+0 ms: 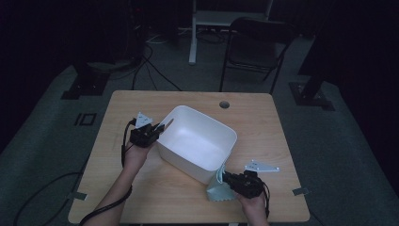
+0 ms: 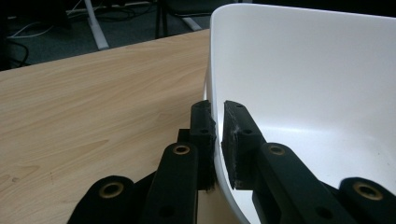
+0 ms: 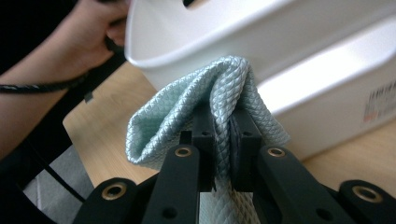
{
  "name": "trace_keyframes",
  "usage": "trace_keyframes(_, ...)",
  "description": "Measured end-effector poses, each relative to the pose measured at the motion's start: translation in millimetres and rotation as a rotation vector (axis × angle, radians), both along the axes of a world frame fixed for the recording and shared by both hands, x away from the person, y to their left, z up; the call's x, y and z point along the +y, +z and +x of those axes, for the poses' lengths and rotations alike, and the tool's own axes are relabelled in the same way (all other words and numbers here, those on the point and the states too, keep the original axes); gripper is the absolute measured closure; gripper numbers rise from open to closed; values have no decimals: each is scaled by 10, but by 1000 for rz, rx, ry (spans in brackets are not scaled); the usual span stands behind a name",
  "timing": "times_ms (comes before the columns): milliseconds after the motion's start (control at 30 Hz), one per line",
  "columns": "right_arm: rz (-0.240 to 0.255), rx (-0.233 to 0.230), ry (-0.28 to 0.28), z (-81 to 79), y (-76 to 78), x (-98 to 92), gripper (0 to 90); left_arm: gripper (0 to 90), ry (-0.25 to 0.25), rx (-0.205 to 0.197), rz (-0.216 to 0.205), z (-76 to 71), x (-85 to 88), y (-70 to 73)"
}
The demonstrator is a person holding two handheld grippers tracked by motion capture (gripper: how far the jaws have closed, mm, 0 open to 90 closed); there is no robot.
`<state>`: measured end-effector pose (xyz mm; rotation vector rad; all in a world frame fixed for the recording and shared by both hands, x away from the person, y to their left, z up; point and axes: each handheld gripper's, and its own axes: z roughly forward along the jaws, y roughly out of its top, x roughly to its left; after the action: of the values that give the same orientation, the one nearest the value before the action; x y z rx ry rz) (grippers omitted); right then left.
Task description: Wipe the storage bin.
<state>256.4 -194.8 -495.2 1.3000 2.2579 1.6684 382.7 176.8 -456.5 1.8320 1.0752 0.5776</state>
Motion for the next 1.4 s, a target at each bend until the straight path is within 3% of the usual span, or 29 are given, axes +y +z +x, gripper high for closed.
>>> trace_keyframes(100, 2, 21, -5, 20, -14, -11, 831, 823, 1, 1, -3, 5, 4, -1)
trace_keyframes(233, 24, -24, -20, 17, 113, -65, 831, 819, -2, 0, -3, 6, 1, -2)
trace_keyframes(333, 49, -74, -67, 19, 262, -168, 830, 819, -9, 1, -5, 9, 5, -3)
trace_keyframes(400, 58, -73, -80, 60, 281, -188, 830, 820, -12, 3, 1, 12, -5, 2)
trace_keyframes(500, 53, -80, -95, 96, 233, -135, 833, 824, -11, 6, -5, 11, -5, 1)
trace_keyframes(567, 19, -66, -94, 112, 203, -115, 833, 823, -12, 3, -3, 8, -6, 1)
trace_keyframes(700, 23, -38, -98, 125, 118, -112, 833, 823, -14, 3, 5, 12, -9, 4)
trace_keyframes(1000, 41, -62, -140, 179, 197, -176, 831, 822, -31, 6, 9, 17, -2, 6)
trace_keyframes(1100, 23, -75, -137, 201, 213, -180, 832, 821, -34, 7, 6, 17, -2, 5)
trace_keyframes(1400, 9, -13, -128, 263, 92, -193, 833, 819, -35, -1, 8, 16, -1, 2)
